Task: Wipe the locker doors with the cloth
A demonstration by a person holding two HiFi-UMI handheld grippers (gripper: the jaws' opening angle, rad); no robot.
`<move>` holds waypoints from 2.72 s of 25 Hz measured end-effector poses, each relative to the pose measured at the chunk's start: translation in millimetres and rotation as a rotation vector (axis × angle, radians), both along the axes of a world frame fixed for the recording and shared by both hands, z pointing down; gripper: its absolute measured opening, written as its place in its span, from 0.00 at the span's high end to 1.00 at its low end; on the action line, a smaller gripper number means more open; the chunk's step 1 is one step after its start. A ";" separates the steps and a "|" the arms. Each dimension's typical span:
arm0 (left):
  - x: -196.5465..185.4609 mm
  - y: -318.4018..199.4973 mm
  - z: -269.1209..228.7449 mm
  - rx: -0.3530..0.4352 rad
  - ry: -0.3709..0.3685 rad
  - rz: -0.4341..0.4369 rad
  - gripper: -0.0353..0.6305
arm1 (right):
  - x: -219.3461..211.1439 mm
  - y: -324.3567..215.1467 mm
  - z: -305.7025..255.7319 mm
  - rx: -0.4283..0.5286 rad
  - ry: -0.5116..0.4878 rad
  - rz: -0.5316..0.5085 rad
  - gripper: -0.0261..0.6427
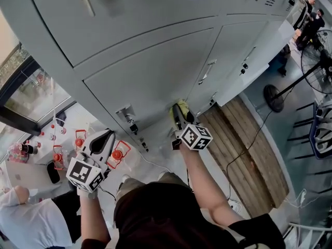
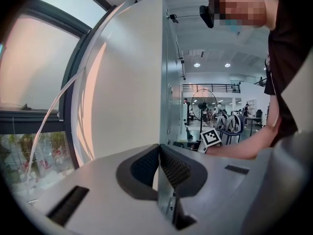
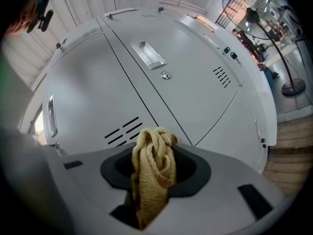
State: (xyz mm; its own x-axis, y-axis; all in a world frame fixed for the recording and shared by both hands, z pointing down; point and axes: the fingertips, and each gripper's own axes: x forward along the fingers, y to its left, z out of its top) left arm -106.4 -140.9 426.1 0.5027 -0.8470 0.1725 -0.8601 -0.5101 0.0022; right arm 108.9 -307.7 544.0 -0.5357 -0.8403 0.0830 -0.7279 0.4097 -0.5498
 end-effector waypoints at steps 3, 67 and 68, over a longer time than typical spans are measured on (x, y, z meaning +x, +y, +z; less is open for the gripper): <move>0.4 -0.3 -0.5 -0.009 -0.004 0.028 0.93 | -0.1 0.9 0.6 -0.013 -0.019 0.033 0.75; 19.5 40.2 53.2 -0.050 -0.016 0.493 0.93 | -164.1 205.0 -57.3 0.124 0.167 -0.218 0.73; 23.9 41.4 53.3 -0.047 -0.011 0.507 0.93 | -156.5 208.7 -59.5 0.123 0.174 -0.206 0.73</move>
